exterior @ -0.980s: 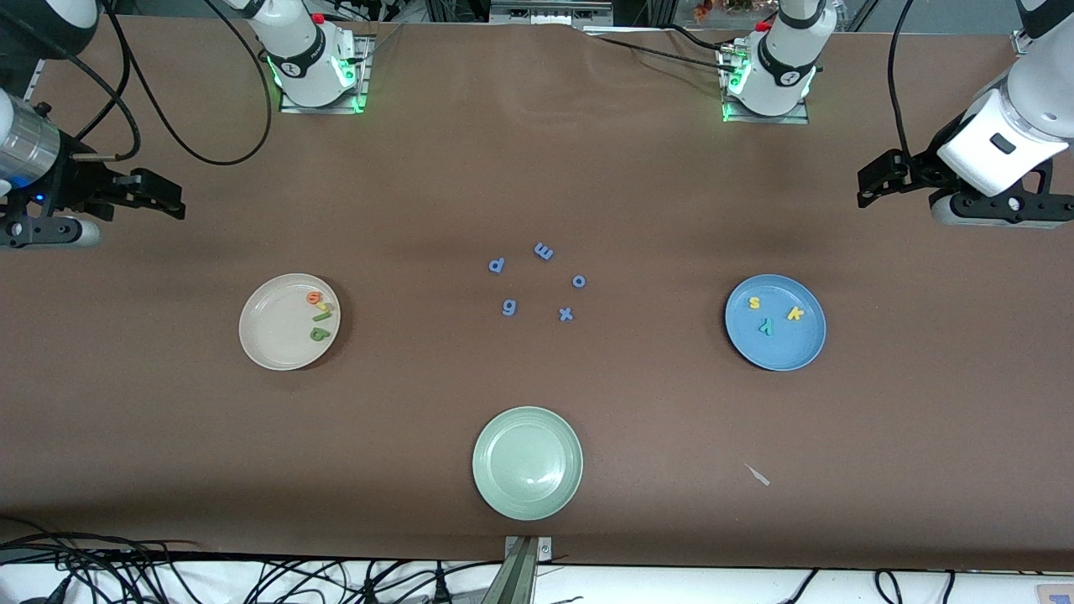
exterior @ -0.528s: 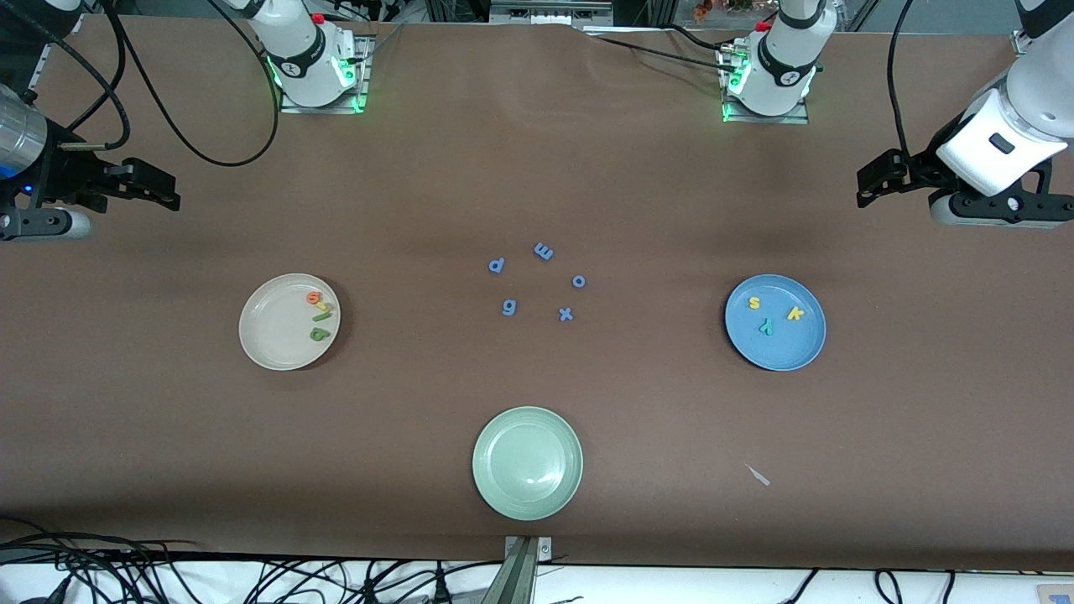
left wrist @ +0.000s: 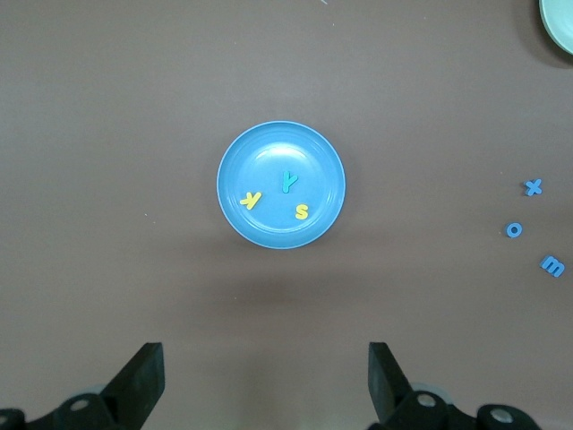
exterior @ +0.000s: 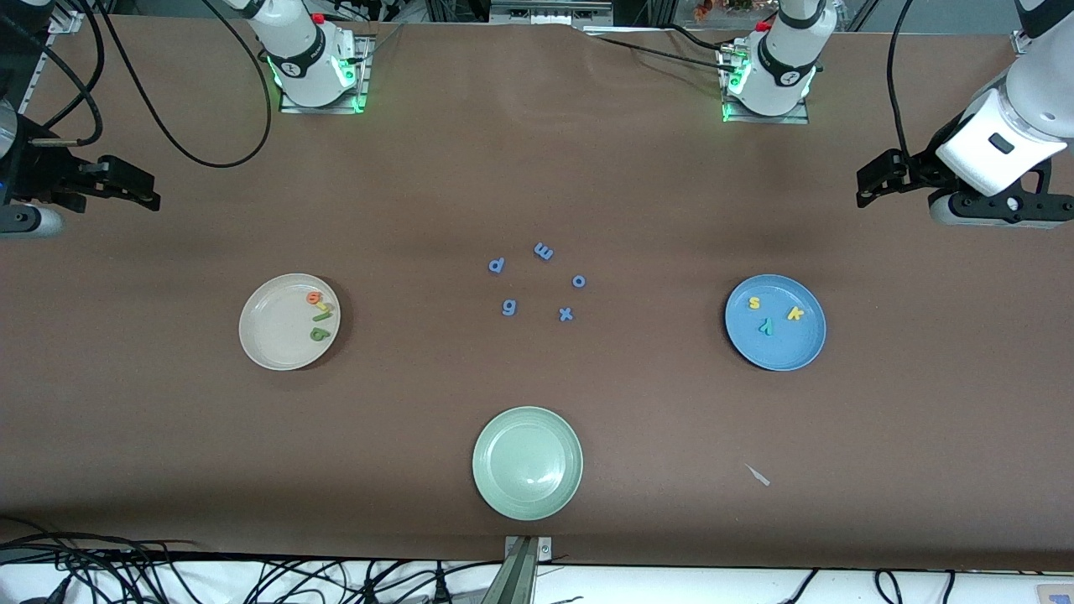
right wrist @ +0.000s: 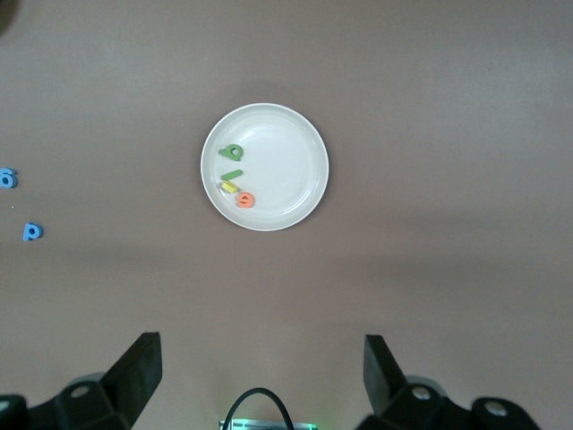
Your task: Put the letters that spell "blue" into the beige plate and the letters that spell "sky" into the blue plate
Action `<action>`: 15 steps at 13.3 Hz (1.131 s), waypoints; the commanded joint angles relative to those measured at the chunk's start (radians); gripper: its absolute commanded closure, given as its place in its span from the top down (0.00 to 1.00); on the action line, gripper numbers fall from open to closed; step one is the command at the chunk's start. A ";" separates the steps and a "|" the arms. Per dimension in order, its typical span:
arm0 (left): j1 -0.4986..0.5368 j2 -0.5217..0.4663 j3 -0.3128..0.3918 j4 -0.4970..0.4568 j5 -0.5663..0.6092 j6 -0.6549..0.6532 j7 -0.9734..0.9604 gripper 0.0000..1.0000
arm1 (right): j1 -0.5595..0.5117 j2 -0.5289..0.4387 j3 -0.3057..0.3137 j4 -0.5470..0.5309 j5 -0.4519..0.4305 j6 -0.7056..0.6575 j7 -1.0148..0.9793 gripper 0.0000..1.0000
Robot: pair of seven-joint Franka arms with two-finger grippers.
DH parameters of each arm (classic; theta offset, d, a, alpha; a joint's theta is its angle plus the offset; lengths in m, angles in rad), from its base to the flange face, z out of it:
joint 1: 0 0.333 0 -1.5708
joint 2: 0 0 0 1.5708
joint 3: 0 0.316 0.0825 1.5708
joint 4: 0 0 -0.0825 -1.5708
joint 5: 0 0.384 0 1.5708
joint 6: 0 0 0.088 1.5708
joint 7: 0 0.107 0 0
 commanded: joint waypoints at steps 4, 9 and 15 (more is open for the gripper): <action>-0.003 0.010 -0.002 0.025 0.021 -0.012 0.014 1.00 | 0.003 0.015 -0.013 0.040 0.004 -0.028 -0.022 1.00; -0.006 0.010 -0.004 0.027 0.021 -0.012 0.015 1.00 | 0.007 0.018 -0.010 0.040 0.002 -0.016 -0.016 1.00; -0.006 0.010 -0.004 0.027 0.021 -0.012 0.015 1.00 | 0.006 0.018 -0.011 0.040 0.001 -0.017 -0.014 1.00</action>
